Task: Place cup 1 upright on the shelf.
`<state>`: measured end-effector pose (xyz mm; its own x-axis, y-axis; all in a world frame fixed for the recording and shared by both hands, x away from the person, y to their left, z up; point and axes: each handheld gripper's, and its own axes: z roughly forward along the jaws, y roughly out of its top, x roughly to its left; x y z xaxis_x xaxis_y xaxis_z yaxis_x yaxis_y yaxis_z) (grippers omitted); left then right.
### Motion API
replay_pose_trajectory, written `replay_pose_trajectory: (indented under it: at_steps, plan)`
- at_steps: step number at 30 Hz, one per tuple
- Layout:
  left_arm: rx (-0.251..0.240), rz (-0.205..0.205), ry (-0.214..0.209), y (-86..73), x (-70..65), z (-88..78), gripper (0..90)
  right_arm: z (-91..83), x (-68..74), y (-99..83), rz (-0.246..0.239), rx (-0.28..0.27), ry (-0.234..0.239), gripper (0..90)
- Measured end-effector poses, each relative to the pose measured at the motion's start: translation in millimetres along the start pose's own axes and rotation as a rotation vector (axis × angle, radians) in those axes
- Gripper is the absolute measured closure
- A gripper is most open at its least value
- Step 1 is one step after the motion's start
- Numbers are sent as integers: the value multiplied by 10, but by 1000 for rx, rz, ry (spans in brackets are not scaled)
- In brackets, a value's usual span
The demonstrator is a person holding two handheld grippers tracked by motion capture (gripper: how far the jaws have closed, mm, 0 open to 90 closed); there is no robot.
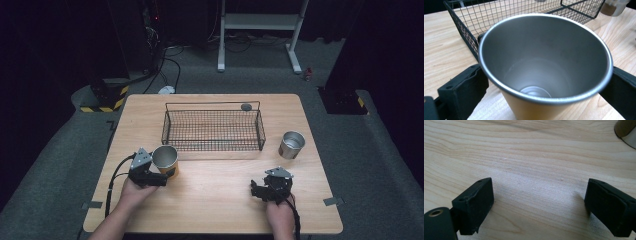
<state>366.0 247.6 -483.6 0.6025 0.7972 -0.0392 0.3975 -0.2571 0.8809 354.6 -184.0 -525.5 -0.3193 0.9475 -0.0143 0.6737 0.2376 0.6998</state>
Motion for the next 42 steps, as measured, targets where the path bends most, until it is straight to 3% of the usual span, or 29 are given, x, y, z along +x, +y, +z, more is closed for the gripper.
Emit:
replay_pose_trajectory:
  at_steps: [19, 29, 33, 42]
  plan:
    - [-53, -11, -9, 1, 64, 67, 5, 0, 1, 0, 2, 0, 0, 87]
    - [-49, 20, -5, 19, 37, 82, 13, 0, 0, 0, 0, 0, 0, 87]
    - [-50, 44, -4, 21, 0, 95, 34, -1, 3, 0, 4, 1, 0, 87]
    - [-69, 50, 11, -3, 1, 70, 129, -1, 3, -1, 4, 1, 0, 87]
